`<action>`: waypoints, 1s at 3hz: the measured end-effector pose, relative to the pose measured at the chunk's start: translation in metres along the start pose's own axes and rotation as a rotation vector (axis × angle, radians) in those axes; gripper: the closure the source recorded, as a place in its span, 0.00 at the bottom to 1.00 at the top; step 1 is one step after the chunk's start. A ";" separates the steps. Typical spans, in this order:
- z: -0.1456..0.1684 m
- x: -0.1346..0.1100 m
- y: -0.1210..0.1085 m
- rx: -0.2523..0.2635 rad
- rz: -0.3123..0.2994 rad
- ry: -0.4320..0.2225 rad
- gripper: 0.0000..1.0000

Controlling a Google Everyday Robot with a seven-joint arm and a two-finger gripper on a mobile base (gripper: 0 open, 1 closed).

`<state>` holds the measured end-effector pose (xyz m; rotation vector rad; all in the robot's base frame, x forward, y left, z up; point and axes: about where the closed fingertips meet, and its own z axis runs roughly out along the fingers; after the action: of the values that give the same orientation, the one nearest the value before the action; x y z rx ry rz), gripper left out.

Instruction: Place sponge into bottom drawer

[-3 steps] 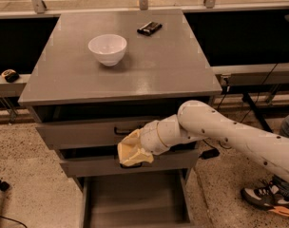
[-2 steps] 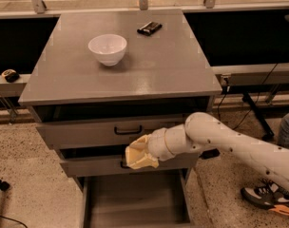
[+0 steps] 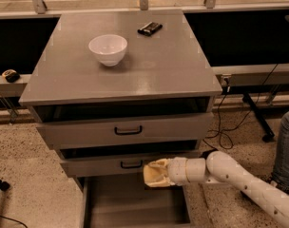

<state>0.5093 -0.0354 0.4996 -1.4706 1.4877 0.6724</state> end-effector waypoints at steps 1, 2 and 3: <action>-0.001 0.020 0.003 -0.013 -0.041 -0.141 1.00; 0.001 0.025 0.017 -0.075 -0.067 -0.178 1.00; 0.027 0.088 0.022 -0.122 -0.001 -0.134 1.00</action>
Offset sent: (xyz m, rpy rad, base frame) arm -0.0005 -0.0095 -0.0178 0.1225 -0.0479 0.0572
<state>0.5046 -0.0504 0.4066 -1.4869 1.3634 0.8569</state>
